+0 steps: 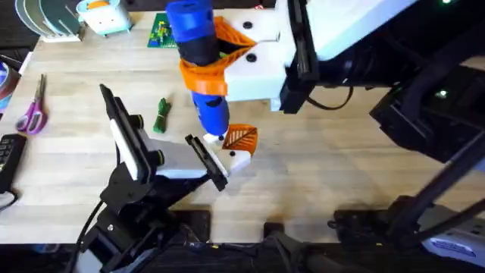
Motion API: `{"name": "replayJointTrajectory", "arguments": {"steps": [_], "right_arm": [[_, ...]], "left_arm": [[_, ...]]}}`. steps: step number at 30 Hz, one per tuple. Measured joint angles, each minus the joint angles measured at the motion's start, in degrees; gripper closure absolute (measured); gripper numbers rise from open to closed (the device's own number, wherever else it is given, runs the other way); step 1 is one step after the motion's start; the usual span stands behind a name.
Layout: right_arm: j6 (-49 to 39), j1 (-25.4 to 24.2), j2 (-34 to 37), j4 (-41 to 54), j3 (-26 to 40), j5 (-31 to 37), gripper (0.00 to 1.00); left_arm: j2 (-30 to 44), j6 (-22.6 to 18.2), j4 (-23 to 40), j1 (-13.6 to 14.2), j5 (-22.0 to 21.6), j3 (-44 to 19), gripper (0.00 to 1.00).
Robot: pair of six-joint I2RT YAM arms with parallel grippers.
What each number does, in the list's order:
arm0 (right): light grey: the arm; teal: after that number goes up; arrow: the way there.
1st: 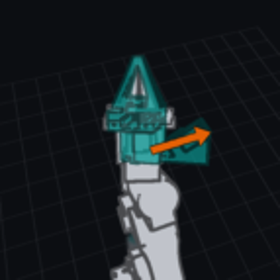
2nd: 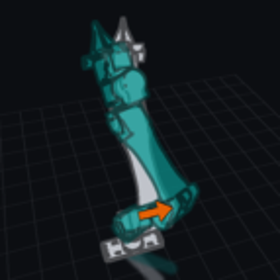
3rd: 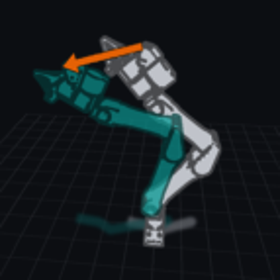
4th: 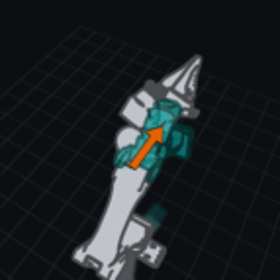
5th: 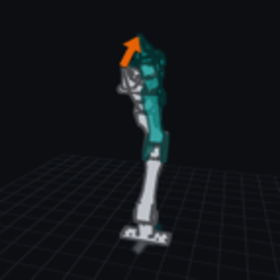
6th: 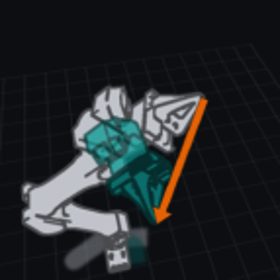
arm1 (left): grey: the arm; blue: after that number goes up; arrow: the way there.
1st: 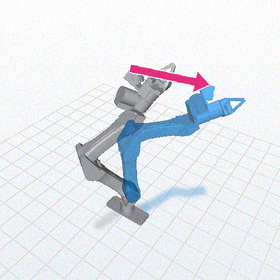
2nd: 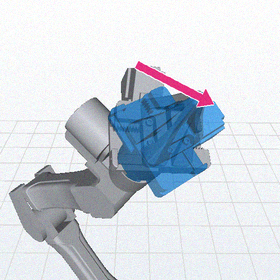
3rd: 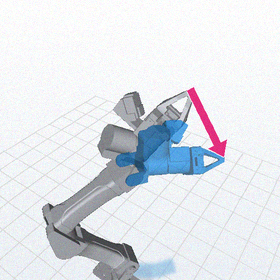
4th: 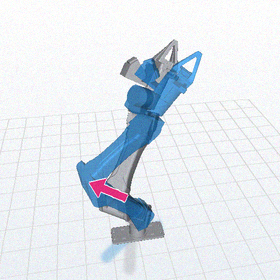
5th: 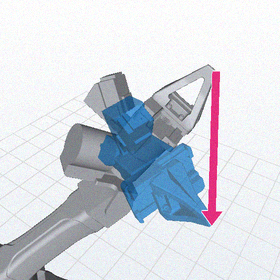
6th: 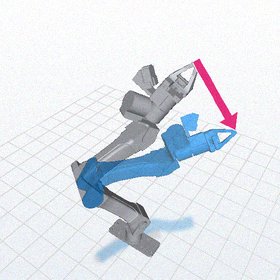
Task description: Pick up the gripper from the table and insert it into the empty holder that is missing its gripper. Then pick up a screw, insert it into the mounting hole, and use the screwdriver to tighten it. Finally, clean up the table by picking up the vegetable and placing it into the bucket.
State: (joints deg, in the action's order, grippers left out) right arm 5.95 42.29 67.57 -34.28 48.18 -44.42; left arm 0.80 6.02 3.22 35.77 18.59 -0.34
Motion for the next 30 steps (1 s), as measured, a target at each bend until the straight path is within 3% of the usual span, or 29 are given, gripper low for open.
{"name": "replayJointTrajectory", "arguments": {"steps": [30], "right_arm": [[-0.41,-0.18,0.33,0.95,-0.04,-0.22,0.978]], "left_arm": [[0.00,0.00,0.00,0.00,0.00,0.00,0.989]]}}
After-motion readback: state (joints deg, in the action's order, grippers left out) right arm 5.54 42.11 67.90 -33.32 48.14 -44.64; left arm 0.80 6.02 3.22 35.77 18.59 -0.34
